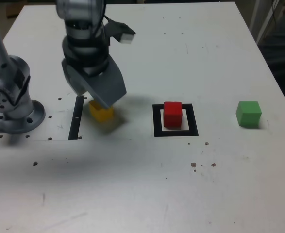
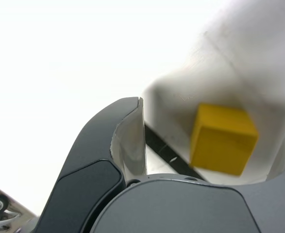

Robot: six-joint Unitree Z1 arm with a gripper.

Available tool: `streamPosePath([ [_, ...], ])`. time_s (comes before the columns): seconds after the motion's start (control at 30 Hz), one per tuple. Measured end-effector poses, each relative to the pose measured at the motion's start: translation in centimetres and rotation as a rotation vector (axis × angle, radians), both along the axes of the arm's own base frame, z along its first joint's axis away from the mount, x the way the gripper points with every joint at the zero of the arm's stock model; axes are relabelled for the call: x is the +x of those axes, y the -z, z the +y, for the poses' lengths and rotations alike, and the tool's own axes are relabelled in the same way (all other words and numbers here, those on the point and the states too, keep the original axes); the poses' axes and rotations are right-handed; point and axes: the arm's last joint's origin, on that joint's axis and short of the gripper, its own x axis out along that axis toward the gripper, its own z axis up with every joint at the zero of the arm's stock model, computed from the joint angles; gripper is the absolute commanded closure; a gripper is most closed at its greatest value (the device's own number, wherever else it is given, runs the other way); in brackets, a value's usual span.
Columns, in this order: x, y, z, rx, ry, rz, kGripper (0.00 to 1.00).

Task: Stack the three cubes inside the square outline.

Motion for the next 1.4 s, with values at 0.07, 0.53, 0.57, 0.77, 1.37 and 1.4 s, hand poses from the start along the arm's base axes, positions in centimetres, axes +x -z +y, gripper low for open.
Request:
streamPosePath([
  [0.07, 0.3, 0.4, 0.0, -0.001, 0.0, 0.0, 0.05],
  [0.53, 1.0, 1.5, -0.2, -0.015, -0.021, 0.0, 0.49],
  [0.57, 1.1, 1.5, -0.2, -0.016, -0.019, -0.007, 0.53],
  [0.77, 1.4, 1.7, -1.0, -0.037, 0.012, -0.038, 0.66],
  [1.37, 1.4, 1.3, -1.1, -0.039, -0.005, -0.046, 0.7],
  [1.4, 1.6, 1.0, -1.1, -0.039, -0.013, -0.05, 0.7],
])
